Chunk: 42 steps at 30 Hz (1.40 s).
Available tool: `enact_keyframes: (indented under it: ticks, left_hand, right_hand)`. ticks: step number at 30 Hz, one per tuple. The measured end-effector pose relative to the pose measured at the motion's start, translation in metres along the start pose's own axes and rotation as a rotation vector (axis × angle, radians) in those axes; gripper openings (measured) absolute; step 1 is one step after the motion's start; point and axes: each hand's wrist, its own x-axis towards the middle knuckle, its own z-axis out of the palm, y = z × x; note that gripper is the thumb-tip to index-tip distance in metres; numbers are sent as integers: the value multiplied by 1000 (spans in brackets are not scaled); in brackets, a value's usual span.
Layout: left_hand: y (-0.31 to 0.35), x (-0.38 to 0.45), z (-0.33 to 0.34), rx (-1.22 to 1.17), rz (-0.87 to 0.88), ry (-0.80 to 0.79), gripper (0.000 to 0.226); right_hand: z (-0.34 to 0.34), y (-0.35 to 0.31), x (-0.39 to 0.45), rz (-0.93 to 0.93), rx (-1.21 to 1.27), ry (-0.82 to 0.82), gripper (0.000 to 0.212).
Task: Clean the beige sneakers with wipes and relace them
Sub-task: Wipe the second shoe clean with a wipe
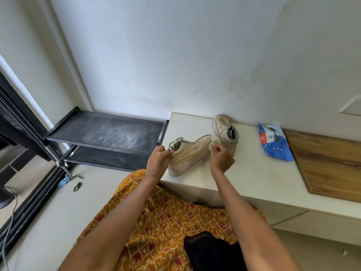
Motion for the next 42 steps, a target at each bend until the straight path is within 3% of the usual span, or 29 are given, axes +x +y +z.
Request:
enact_keyframes:
  ticks: [2, 5, 11, 15, 19, 23, 32, 37, 42]
  left_hand:
    - [-1, 1, -1, 8, 14, -7, 11]
    - [0, 2, -3, 15, 50, -24, 11]
    - [-9, 3, -6, 7, -24, 1, 9]
    - [-12, 4, -9, -2, -52, -13, 10]
    - [-2, 0, -6, -28, -63, -1, 10]
    - [0, 0, -5, -21, -29, -5, 11]
    - [-18, 1, -8, -24, -123, 2, 11]
    - [-9, 2, -8, -47, -94, 3, 9]
    - [-1, -1, -6, -44, -86, 23, 9]
  right_hand:
    - [2, 5, 12, 126, -19, -64, 20]
    - [11, -1, -2, 124, -8, -159, 23]
    - [19, -22, -77, -201, -72, -264, 22]
    - [25, -35, -81, -413, -86, -274, 18]
    - [27, -49, -34, -164, -7, -126, 18]
    - [24, -38, -11, -162, -203, -173, 23]
    - [21, -26, -80, -612, -150, -236, 14]
    - [20, -45, -32, -331, -118, -165, 19]
    - [30, -44, -46, -380, -192, -205, 20]
